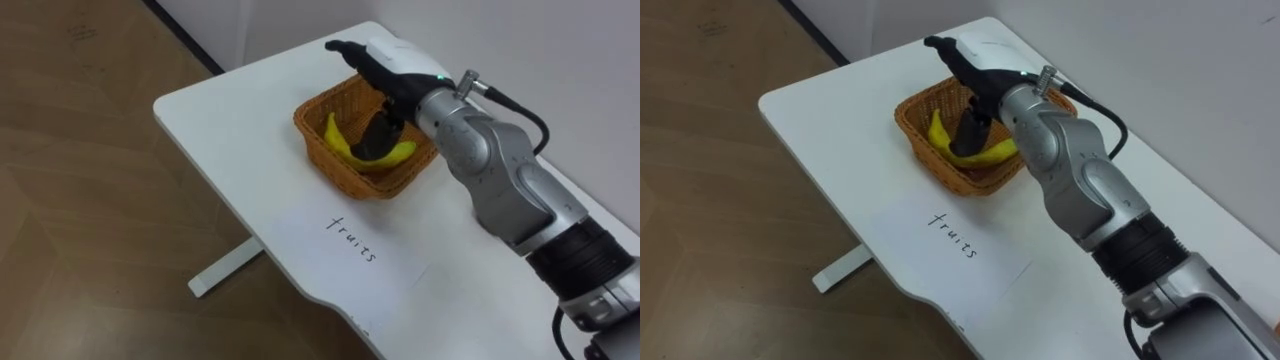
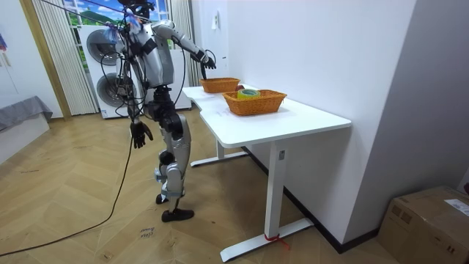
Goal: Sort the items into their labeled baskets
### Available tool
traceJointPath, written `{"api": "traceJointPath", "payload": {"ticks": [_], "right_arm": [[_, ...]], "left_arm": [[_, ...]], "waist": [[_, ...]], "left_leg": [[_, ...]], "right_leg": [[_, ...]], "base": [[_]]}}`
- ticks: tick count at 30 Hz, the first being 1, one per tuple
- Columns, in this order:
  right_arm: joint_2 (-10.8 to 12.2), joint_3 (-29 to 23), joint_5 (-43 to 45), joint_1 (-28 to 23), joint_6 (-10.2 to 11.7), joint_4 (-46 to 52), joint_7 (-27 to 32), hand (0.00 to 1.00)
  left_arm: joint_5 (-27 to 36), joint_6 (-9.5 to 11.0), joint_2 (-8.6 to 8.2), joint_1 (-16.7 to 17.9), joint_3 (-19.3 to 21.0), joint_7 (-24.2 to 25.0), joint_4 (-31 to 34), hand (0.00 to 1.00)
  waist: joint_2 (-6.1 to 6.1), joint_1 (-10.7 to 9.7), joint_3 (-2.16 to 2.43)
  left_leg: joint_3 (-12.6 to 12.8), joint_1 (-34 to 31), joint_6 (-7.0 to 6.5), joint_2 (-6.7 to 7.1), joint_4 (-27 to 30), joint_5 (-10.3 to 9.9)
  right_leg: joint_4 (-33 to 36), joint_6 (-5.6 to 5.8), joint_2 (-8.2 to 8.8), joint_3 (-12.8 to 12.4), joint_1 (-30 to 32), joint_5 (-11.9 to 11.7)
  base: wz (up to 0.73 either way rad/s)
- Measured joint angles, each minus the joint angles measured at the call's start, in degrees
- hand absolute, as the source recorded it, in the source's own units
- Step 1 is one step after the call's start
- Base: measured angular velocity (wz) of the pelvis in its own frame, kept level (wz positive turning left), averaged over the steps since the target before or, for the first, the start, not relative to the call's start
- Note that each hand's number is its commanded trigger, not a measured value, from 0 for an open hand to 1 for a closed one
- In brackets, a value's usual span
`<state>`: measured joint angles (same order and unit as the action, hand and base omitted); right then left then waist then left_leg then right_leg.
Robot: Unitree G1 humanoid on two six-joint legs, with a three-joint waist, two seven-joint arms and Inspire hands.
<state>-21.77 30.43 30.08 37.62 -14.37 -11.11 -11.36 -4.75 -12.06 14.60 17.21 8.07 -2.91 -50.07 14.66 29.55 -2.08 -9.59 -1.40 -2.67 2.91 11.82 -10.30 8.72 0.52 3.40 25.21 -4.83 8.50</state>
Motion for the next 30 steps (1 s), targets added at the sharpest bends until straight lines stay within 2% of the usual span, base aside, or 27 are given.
{"api": "traceJointPath", "payload": {"ticks": [6, 10, 15, 19, 22, 26, 30], "right_arm": [[-0.6, -0.1, 0.1, 0.0, 0.1, -0.1, 0.5, 0.0], [-0.6, -0.3, 0.1, -0.1, 0.8, -0.3, 0.8, 0.0], [-0.6, -2.7, 0.1, -0.1, 2.2, -0.3, 1.4, 0.0], [-0.6, -5.9, -0.7, -0.1, 2.3, -0.1, 2.7, 0.0], [-0.6, -7.3, -2.8, -0.1, 2.3, 0.1, 4.3, 0.0], [-0.6, -9.3, -5.0, -0.2, 2.4, 0.1, 5.6, 0.0], [-0.6, -12.0, -5.8, -1.2, 2.5, 0.1, 7.7, 0.0]], "left_arm": [[0.1, 0.0, 0.09, 0.1, 0.1, -0.2, -0.1, 0.0], [0.1, 0.1, 0.04, 0.1, -0.2, -0.2, 0.0, 0.0], [-0.5, 0.3, -0.49, 0.0, 0.0, -0.3, 0.0, 0.0], [-0.5, 0.4, -1.01, 0.1, 0.1, -0.6, -0.6, 0.0], [-0.5, 0.4, -1.16, 0.1, 0.0, -0.8, -0.9, 0.0], [-0.6, 0.3, -1.51, -0.2, 0.0, -0.8, -2.0, 0.0], [-0.5, 0.4, -1.62, -0.5, -0.1, -0.8, -2.3, 0.0]], "waist": [[-0.06, -1.8, 0.02], [-0.52, -4.0, 0.07], [-2.11, -5.2, 0.53], [-3.03, -6.5, 1.18], [-3.04, -7.4, 1.29], [-3.06, -10.0, 1.37], [-3.65, -10.8, 1.49]], "left_leg": [[0.0, 0.1, 0.0, 0.02, 0.4, 0.0], [0.1, 0.0, 0.02, 0.08, 0.8, 0.0], [1.2, 0.0, 0.01, 0.08, 0.9, 0.0], [2.0, 0.4, 0.01, -0.07, 0.8, 0.0], [2.4, 0.9, 0.03, -0.19, 0.6, 0.0], [2.0, 0.8, -0.02, -0.03, 1.0, 0.0], [1.8, 1.2, -0.08, 0.09, 1.1, 0.0]], "right_leg": [[-0.1, 0.0, 0.02, 0.0, -0.2, 0.0], [0.0, 0.0, 0.03, -0.2, -0.2, 0.0], [0.0, 0.0, 0.1, -1.5, 0.1, 0.0], [0.0, -0.01, 0.03, -2.5, 0.0, 0.0], [0.1, -0.01, -0.06, -2.9, -0.2, 0.0], [0.2, 0.0, 0.12, -2.3, -0.5, 0.0], [0.4, 0.03, 0.25, -2.2, -0.8, 0.0]], "base": [[0.0], [-0.03], [-0.11], [-0.08], [-0.07], [0.04], [0.03]]}}
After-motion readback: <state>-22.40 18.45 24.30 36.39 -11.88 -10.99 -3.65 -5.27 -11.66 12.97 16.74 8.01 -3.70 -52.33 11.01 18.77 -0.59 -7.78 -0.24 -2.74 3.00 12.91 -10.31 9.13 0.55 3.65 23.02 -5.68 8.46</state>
